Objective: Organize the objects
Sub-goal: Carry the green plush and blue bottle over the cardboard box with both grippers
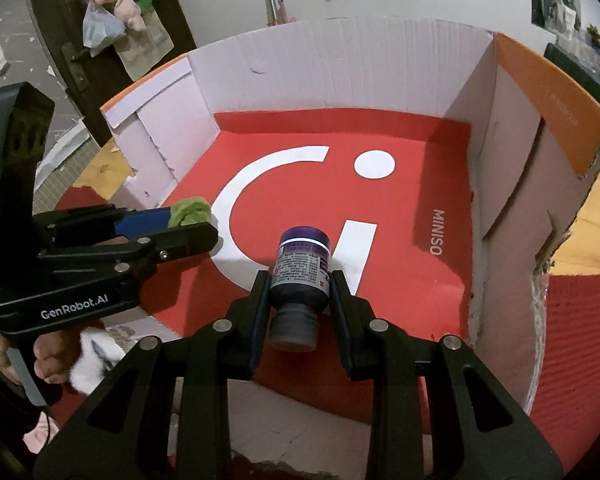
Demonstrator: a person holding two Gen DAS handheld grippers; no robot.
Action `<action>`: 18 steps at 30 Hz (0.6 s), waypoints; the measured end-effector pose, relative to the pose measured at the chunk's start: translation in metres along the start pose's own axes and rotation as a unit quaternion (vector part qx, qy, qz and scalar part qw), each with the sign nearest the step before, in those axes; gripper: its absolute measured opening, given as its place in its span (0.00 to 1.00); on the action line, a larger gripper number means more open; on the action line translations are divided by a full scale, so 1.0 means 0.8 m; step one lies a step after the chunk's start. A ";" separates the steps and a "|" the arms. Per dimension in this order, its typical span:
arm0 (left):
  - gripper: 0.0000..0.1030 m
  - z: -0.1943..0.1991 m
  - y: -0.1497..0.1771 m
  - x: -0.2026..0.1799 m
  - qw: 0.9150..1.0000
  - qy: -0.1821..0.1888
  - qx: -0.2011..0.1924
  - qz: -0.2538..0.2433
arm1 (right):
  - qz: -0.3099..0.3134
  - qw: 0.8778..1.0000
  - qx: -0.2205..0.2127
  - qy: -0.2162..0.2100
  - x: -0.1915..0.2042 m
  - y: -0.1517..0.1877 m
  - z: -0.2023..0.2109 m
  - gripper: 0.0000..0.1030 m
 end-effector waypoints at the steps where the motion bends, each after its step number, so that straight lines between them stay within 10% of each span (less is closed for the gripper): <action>1: 0.33 -0.001 0.000 0.001 1.000 -0.001 0.001 0.000 | 0.000 1.000 0.001 0.000 -0.001 0.000 -0.001 0.27; 18: 0.33 -0.007 0.001 0.002 1.000 -0.005 0.002 0.001 | 0.008 1.000 0.005 0.009 0.000 0.001 -0.004 0.27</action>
Point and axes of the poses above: each gripper's, at about its wrist camera, not at the fingertips, and z roughly against the way its jaws point, x to its left, y to its underside, the point moved 7 cm from there along -z, roughly the way its jaws point, and after that the axes turned 14 degrees about z, right-handed, at the moved point
